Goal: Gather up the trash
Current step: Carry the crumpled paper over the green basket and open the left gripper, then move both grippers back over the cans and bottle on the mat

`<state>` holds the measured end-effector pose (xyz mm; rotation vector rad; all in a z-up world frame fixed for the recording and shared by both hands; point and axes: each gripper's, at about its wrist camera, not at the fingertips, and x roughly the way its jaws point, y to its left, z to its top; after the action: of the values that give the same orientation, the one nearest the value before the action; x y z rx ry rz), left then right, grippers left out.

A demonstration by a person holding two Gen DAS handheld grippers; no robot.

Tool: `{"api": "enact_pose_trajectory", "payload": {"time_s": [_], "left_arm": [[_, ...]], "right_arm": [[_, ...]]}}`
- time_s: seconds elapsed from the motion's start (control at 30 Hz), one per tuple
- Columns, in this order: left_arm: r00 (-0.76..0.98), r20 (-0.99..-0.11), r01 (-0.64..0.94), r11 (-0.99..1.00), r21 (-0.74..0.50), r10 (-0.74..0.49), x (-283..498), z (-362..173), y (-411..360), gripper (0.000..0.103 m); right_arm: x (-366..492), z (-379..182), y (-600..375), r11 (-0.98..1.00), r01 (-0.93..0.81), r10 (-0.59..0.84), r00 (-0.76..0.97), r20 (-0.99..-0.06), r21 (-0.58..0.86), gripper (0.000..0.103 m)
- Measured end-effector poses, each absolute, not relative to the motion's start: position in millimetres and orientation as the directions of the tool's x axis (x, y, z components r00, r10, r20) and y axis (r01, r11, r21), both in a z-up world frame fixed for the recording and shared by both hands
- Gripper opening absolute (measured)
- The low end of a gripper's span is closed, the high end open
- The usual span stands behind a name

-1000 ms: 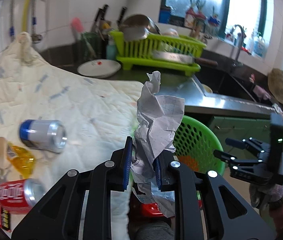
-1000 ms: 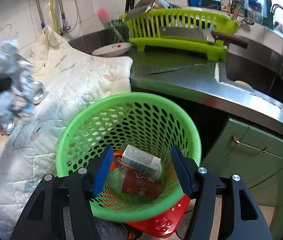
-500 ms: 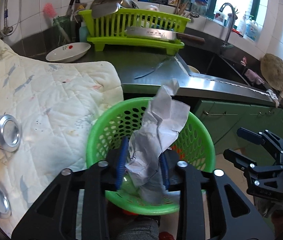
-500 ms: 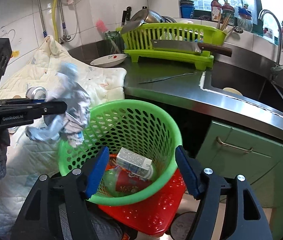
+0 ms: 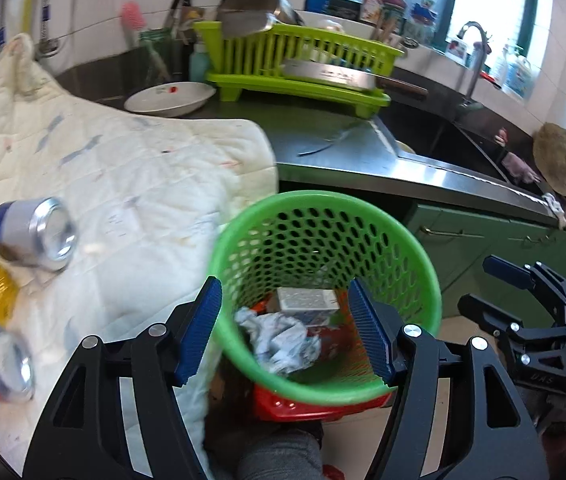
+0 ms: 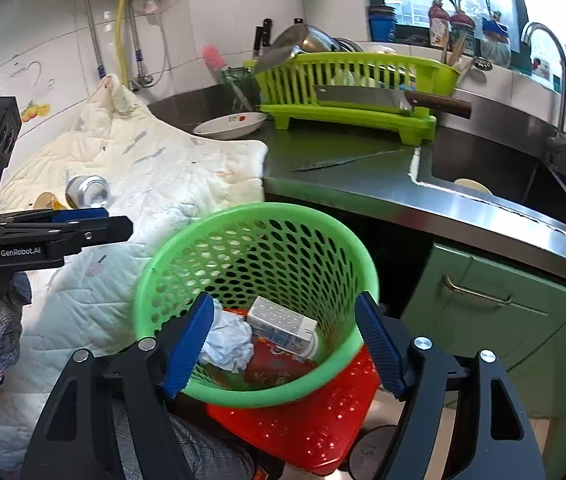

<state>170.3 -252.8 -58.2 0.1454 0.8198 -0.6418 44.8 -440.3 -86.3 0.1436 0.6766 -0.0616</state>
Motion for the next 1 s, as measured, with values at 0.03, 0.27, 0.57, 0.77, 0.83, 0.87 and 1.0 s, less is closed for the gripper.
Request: {"api": "enact_pose_trajectory", "payload": {"time_s": [0.03,0.27,0.57,0.77,0.83,0.87,1.0], "left_arm": [[0.518,-0.717,0.572,0.812,-0.114,-0.466,168.9,-56.5,-245.6,0.066],[0.582,-0.698,0.493,0.864,-0.106,-0.417,161.0,-43.7,-189.2,0.068],[0.664,-0.673,0.370,0.925,-0.081,-0.325,150.3,-27.0,-106.4,0.069],[0.708,-0.658,0.284,0.956,-0.070,-0.258,147.1,-17.7,-48.6,0.068],[0.718,-0.654,0.259,0.964,-0.066,-0.237,145.1,-15.3,-31.2,0.068],[0.720,-0.654,0.250,0.966,-0.064,-0.230,144.0,-15.1,-24.7,0.068],[0.727,-0.664,0.188,0.981,-0.052,-0.175,141.4,-18.1,13.4,0.069]], "right_arm": [[45.7,-85.6,-437.5,0.989,0.096,-0.005,0.779,-0.628,0.112,0.071],[55.1,-78.5,-413.1,0.992,0.037,0.044,0.785,-0.618,0.118,0.075],[73.6,-67.8,-364.8,0.990,-0.083,0.138,0.779,-0.611,0.118,0.076],[88.7,-61.6,-325.6,0.980,-0.176,0.197,0.765,-0.613,0.095,0.076],[95.0,-58.4,-308.3,0.973,-0.214,0.222,0.754,-0.618,0.088,0.076],[96.9,-57.4,-302.5,0.969,-0.230,0.234,0.749,-0.620,0.088,0.076],[109.6,-51.6,-270.1,0.942,-0.323,0.302,0.714,-0.632,0.085,0.076]]}}
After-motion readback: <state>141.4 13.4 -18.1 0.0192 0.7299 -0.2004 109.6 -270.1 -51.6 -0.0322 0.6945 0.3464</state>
